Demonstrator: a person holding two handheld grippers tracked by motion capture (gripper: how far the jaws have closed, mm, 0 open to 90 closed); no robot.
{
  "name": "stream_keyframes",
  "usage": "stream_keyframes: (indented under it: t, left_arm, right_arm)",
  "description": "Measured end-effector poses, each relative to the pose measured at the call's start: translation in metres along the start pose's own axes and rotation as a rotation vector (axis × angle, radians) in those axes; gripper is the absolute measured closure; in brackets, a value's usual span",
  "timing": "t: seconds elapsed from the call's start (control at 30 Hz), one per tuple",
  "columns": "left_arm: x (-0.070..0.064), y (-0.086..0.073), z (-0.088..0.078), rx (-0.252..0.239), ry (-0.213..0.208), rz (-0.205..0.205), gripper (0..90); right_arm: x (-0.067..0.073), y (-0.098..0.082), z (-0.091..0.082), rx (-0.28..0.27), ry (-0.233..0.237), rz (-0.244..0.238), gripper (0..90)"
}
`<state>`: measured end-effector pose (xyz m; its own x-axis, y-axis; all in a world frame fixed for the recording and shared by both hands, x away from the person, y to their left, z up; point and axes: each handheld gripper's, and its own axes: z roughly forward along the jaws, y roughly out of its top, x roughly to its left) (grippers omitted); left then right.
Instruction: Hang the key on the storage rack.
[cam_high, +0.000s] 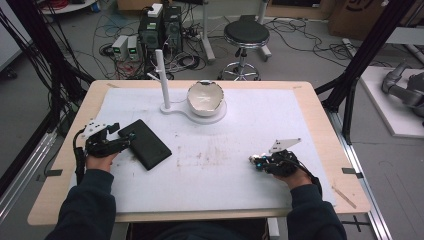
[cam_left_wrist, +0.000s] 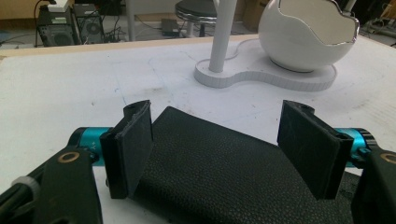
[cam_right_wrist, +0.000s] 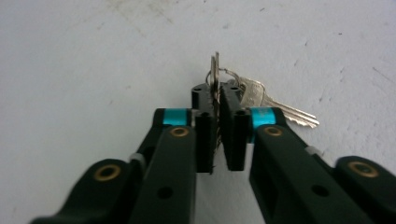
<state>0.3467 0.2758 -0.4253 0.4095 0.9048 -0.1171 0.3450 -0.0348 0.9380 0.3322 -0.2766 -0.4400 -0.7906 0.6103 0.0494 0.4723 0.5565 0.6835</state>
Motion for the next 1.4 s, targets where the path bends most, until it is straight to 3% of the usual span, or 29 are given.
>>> stream_keyframes:
  t: [0.07,0.1,0.17,0.33,0.4,0.43,0.47,0.63,0.83,1.1,1.4]
  left_arm:
    - [0.000,0.000,0.000,0.000,0.001,-0.001,26.7]
    - [0.000,0.000,0.000,0.000,0.001,0.000,26.7]
    - [-0.001,0.000,0.000,0.000,0.002,-0.001,26.7]
    - [0.000,0.000,0.000,0.002,0.002,-0.002,26.7]
    - [0.000,0.000,0.000,0.003,0.003,-0.003,26.7]
    - [0.000,0.000,0.000,0.003,0.004,-0.003,26.7]
    - [0.000,0.000,0.000,0.004,0.004,-0.001,26.7]
    - [-0.001,0.000,0.000,0.006,0.004,0.000,26.7]
    - [-0.001,0.000,0.000,0.008,0.004,0.002,26.7]
    - [-0.002,0.000,0.001,0.000,-0.004,0.008,26.7]
    - [-0.002,0.001,-0.001,-0.055,-0.027,0.023,24.8]
  right_arm:
    - [0.001,0.002,0.003,-0.009,-0.009,0.000,79.3]
    - [0.002,0.005,0.005,-0.007,-0.024,-0.012,85.2]
    - [0.002,0.006,0.006,-0.005,-0.026,-0.024,87.5]
    - [0.005,0.008,0.005,0.001,-0.042,-0.039,88.4]
    - [0.003,0.012,-0.003,-0.065,-0.067,-0.020,88.5]
    - [0.003,0.012,-0.003,-0.065,-0.067,-0.020,88.5]
    - [0.003,0.017,-0.010,-0.124,-0.081,-0.005,88.5]
    - [0.010,0.034,-0.022,-0.197,-0.123,-0.046,88.5]
    - [0.012,0.053,-0.024,-0.243,-0.135,-0.081,88.5]
    - [0.005,0.096,-0.011,-0.274,-0.099,-0.131,88.5]
    - [-0.003,0.162,0.006,-0.307,-0.039,-0.168,88.5]
